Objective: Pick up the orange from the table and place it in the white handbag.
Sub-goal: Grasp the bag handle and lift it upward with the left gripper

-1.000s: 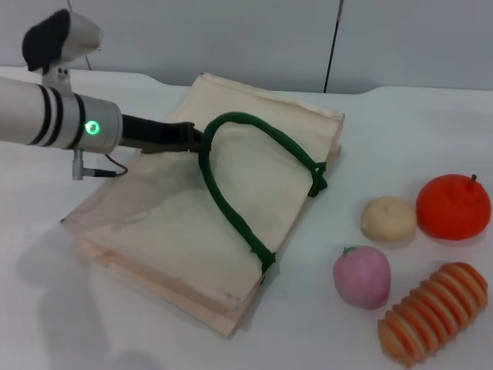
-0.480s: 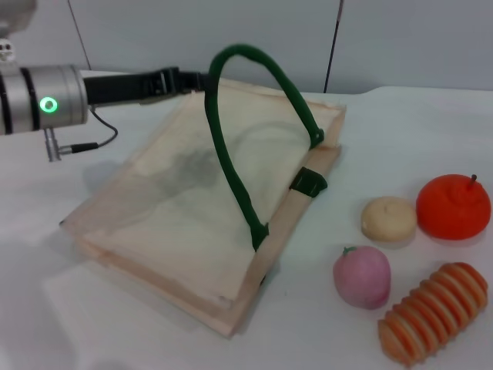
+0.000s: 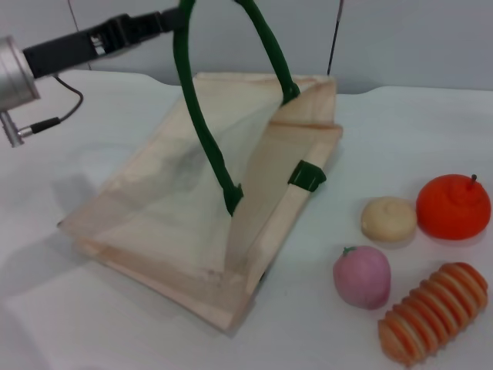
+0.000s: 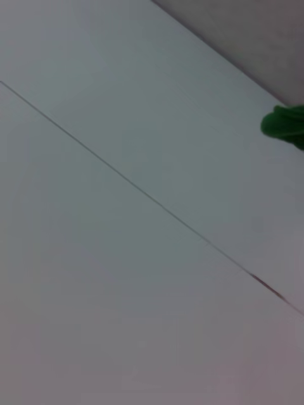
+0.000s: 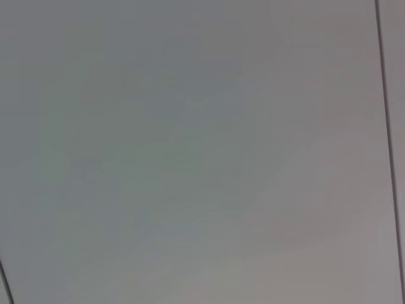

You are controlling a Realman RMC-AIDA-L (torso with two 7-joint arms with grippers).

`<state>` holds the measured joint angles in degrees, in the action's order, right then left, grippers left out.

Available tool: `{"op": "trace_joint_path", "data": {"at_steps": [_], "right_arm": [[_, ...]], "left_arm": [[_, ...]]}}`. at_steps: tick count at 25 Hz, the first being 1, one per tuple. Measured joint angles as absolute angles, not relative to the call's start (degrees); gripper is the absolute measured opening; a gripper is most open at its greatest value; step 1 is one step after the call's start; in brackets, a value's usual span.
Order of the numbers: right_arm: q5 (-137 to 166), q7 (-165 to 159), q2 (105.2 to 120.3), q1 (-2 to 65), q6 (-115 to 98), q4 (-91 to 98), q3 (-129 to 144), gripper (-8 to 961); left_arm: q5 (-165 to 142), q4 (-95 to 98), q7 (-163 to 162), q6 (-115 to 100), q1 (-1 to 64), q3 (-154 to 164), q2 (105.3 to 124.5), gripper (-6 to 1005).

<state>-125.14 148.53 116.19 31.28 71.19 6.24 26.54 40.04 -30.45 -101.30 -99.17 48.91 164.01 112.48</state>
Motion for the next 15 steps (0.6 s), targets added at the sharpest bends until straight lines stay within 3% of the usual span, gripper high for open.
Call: {"op": "trace_joint_path", "data": {"at_steps": [15], "right_arm": [[-113.03, 135.66, 115.61, 29.48, 71.72, 13.4, 27.94, 884]], "left_arm": [[46.58, -30.5, -100.69, -103.44, 46.22, 164.0, 111.27, 97]]}}
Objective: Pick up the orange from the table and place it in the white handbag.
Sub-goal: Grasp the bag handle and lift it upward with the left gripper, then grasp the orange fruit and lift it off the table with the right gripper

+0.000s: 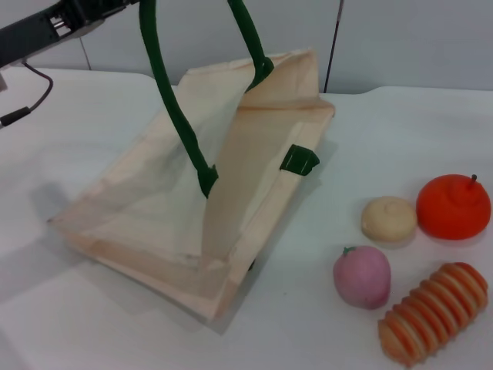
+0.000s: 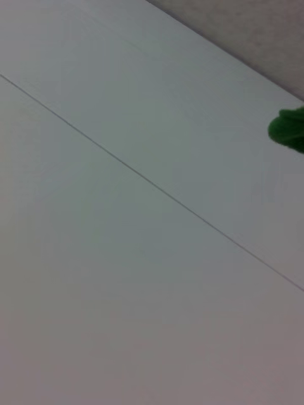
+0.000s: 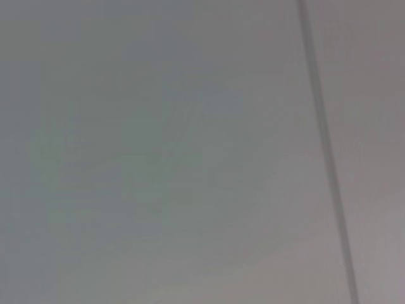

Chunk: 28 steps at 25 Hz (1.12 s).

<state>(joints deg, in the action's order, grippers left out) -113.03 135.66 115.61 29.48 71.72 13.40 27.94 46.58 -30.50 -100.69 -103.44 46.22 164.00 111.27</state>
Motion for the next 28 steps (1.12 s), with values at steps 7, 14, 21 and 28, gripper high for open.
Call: {"op": "trace_joint_path", "data": {"at_steps": [7, 14, 21, 28], "right_arm": [[-95.26, 122.09, 115.49, 28.74, 72.76, 24.44, 27.87, 885], [-76.78, 110.01, 115.2, 28.79, 77.46, 34.14, 27.69, 888], [-64.92, 105.12, 115.21, 29.61, 80.04, 37.53, 27.82, 887], [-57.52, 102.47, 115.22, 30.91, 80.04, 38.11, 27.53, 886]], "left_arm": [[46.58, -30.67, -100.66, -103.5, 45.95, 164.0, 111.19, 96], [47.89, -31.3, -100.69, -103.58, 45.46, 163.99, 111.1, 93], [48.08, -32.07, -101.02, -104.07, 45.36, 164.0, 111.09, 92], [48.08, -32.08, -101.09, -104.07, 45.35, 164.01, 111.09, 92]]}}
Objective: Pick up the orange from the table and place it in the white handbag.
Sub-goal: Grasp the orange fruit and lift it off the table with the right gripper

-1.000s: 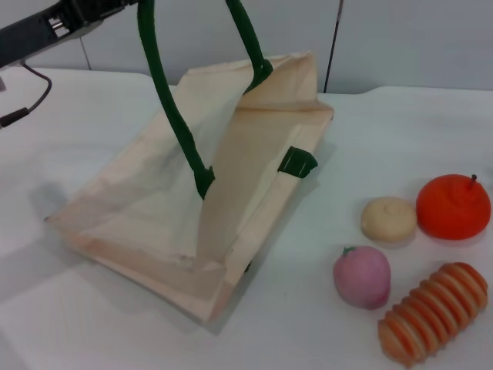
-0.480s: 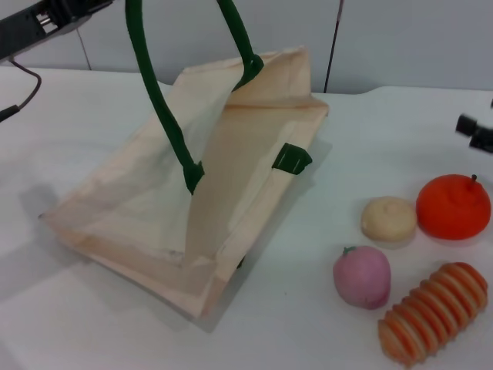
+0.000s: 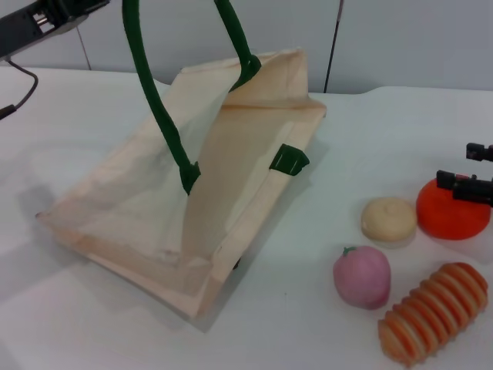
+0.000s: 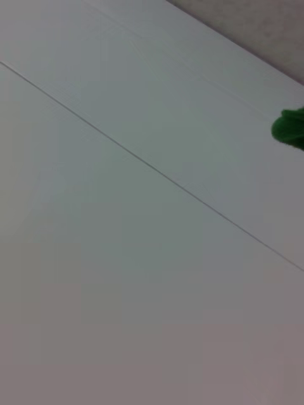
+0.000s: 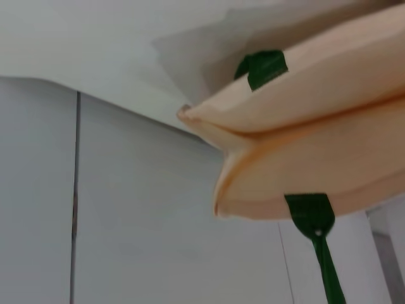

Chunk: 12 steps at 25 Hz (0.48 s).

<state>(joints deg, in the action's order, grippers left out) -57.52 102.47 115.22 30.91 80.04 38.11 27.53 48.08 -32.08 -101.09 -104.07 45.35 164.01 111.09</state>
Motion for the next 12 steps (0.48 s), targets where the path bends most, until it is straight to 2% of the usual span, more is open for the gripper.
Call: {"op": "trace_joint_path", "data": {"at_steps": [12], "right_arm": [[-50.3, 98.5, 114.56, 31.92, 76.28, 37.94, 27.43, 883]], "left_arm": [[48.08, -32.08, -101.16, -104.06, 45.46, 164.01, 111.09, 93]]}}
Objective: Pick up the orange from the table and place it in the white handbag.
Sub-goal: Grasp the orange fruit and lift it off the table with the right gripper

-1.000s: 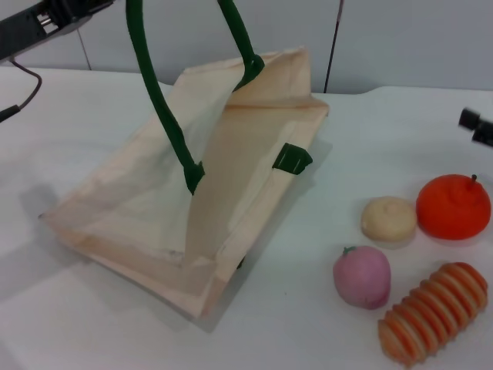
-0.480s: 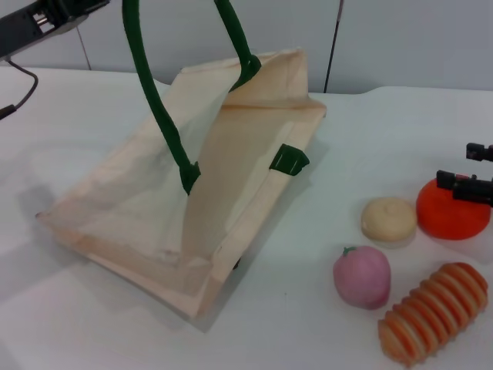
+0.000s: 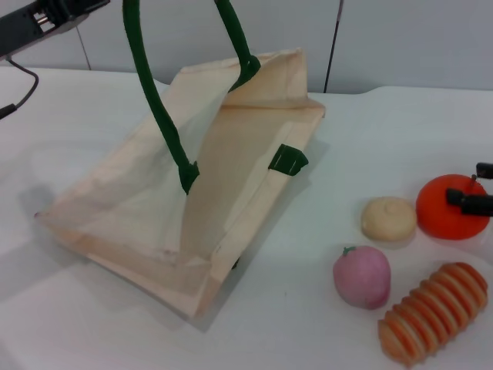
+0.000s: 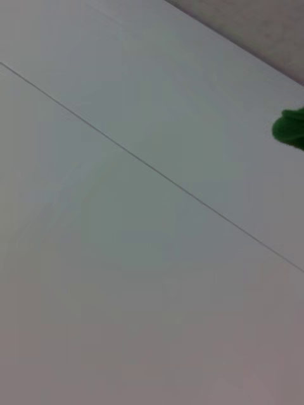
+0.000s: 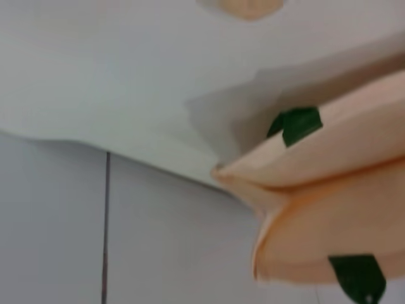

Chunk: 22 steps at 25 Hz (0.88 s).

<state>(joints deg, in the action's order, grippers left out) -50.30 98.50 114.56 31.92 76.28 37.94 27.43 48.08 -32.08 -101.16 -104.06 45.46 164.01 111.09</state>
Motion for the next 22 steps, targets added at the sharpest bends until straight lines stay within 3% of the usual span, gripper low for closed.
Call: {"op": "trace_joint_path", "data": {"at_steps": [14, 22], "right_arm": [[-45.58, 96.63, 114.96, 32.62, 73.39, 37.56, 27.73, 881], [-44.78, 96.41, 115.01, 33.07, 73.94, 37.78, 27.6, 744]], "left_arm": [[48.08, -32.08, -101.16, -104.06, 45.44, 164.0, 111.09, 91], [48.07, -32.08, -101.16, -104.06, 45.44, 164.01, 111.09, 91]]}}
